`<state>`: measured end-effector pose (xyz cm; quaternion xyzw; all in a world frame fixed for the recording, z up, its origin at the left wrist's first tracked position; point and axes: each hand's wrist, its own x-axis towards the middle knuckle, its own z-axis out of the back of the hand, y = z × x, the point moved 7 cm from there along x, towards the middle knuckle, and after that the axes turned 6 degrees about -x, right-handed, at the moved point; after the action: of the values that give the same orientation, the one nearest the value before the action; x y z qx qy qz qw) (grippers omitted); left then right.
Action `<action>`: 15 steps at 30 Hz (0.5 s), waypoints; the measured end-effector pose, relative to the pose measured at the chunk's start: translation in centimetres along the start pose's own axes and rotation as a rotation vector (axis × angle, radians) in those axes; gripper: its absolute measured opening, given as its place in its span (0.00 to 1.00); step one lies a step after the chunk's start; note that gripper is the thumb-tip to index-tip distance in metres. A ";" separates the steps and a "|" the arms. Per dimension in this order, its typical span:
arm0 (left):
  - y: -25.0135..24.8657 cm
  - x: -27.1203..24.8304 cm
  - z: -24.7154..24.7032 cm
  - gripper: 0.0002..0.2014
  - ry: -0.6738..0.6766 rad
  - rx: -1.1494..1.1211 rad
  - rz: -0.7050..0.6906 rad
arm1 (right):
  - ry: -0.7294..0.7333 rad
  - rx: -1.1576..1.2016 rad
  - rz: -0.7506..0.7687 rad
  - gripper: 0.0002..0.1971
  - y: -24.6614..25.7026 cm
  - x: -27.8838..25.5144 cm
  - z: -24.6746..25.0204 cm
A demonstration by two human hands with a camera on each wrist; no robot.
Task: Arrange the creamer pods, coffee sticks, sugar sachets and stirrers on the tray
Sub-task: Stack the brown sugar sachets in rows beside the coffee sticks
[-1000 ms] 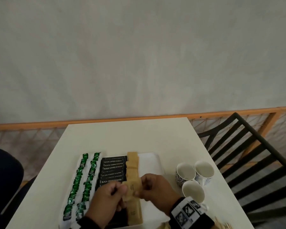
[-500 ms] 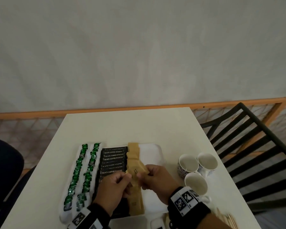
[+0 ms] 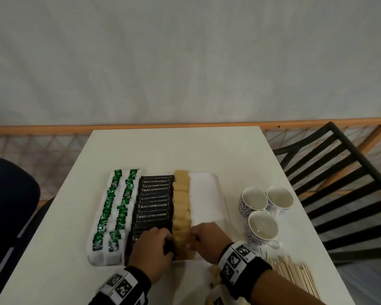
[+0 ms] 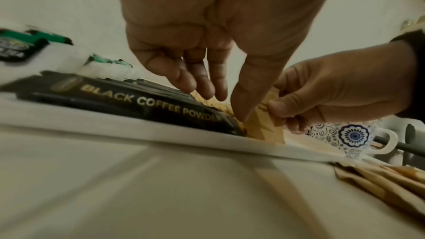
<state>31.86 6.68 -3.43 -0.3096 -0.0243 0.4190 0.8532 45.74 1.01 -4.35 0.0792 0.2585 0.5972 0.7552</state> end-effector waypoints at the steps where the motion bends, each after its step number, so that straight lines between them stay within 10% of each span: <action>1: -0.1 0.0 -0.2 0.12 0.008 0.026 -0.006 | 0.015 -0.027 0.016 0.13 0.2 0.1 -0.4; 15: -0.2 0.8 -1.0 0.09 0.010 0.173 -0.008 | -0.061 -0.019 -0.059 0.12 -0.8 0.3 -2.5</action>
<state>32.86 6.65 -4.31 -0.2368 0.0149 0.4145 0.8786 45.24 0.63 -6.89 0.0826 0.2322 0.5743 0.7807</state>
